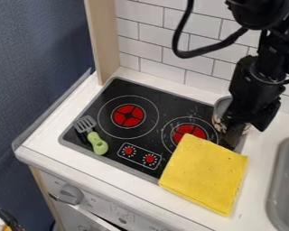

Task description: Move the can to the top left of the stove

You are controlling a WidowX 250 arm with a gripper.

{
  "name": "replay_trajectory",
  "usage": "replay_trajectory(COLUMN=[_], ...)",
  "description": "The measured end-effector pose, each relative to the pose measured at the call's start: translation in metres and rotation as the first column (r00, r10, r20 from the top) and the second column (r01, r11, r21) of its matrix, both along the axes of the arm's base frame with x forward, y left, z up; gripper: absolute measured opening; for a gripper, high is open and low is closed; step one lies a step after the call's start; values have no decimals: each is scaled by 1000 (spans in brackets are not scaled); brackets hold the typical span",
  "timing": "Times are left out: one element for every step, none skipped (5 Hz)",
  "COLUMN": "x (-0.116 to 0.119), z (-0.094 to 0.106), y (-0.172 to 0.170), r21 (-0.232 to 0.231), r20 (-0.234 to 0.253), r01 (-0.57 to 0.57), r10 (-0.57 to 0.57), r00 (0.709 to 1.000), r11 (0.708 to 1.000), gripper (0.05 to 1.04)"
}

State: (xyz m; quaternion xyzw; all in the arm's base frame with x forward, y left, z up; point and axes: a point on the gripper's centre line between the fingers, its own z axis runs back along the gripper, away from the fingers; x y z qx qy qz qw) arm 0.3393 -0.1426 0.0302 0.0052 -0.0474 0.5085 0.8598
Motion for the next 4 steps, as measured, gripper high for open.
replay_trajectory(x=[6, 20, 30, 37], z=[-11, -20, -19, -24], y=[-13, -15, -20, -17], r21=[-56, -48, -72, -44], r20=[-17, 9, 73, 101], r01=[-35, -37, 3, 13], r10=[34, 37, 2, -9], r00=[999, 999, 997, 995], r11=[998, 998, 997, 999], gripper=[1001, 1001, 1000, 1001])
